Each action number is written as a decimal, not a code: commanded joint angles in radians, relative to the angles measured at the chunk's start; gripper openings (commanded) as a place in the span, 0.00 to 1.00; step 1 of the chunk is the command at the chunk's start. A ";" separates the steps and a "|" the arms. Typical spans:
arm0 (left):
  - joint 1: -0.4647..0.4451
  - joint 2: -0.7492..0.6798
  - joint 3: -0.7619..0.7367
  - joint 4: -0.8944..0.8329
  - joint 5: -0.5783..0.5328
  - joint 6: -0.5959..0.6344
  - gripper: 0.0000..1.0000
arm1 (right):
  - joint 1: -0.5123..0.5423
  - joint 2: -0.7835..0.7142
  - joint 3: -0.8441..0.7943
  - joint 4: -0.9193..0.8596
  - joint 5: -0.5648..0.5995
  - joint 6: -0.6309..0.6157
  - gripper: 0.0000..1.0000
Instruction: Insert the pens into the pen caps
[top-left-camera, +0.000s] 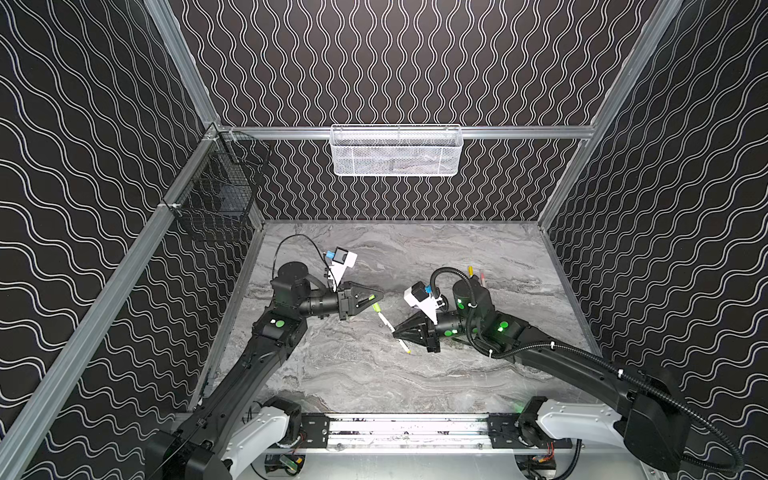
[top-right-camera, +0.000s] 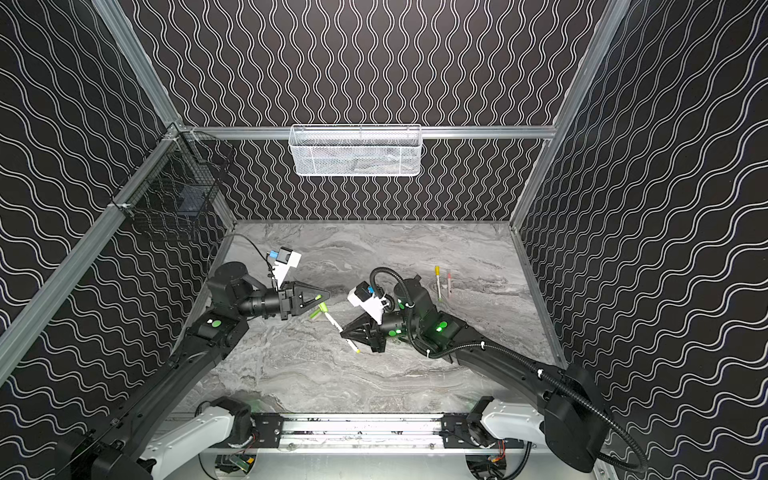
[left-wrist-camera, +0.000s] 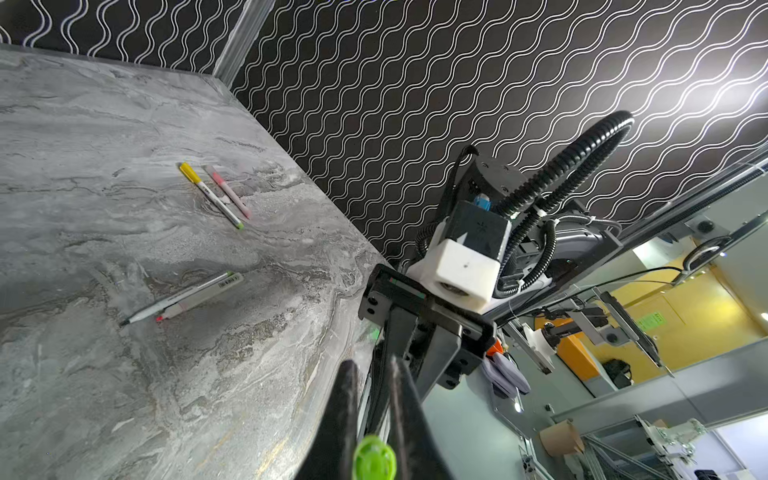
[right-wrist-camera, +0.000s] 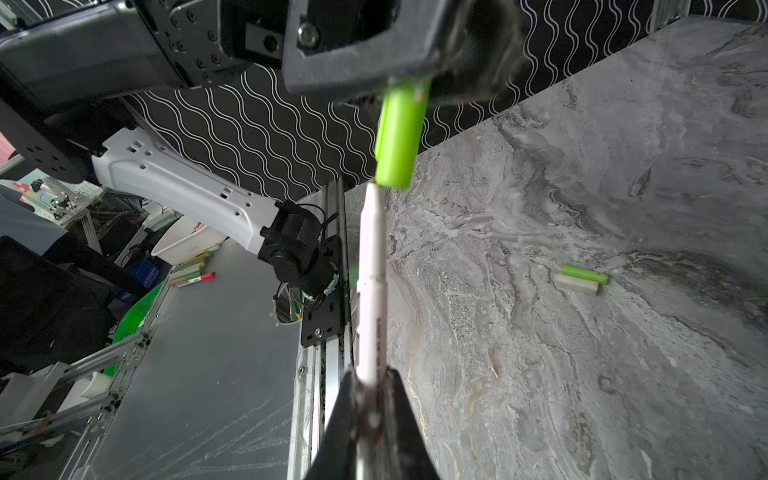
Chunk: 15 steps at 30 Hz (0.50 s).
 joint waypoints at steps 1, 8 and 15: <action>-0.010 0.002 -0.028 0.031 0.018 -0.033 0.00 | 0.000 -0.009 0.002 0.205 0.053 0.046 0.10; -0.027 0.003 -0.053 0.099 0.011 -0.074 0.00 | -0.001 -0.009 -0.020 0.269 0.119 0.104 0.09; -0.030 -0.008 -0.050 0.079 0.007 -0.062 0.00 | -0.001 -0.014 -0.040 0.316 0.165 0.134 0.09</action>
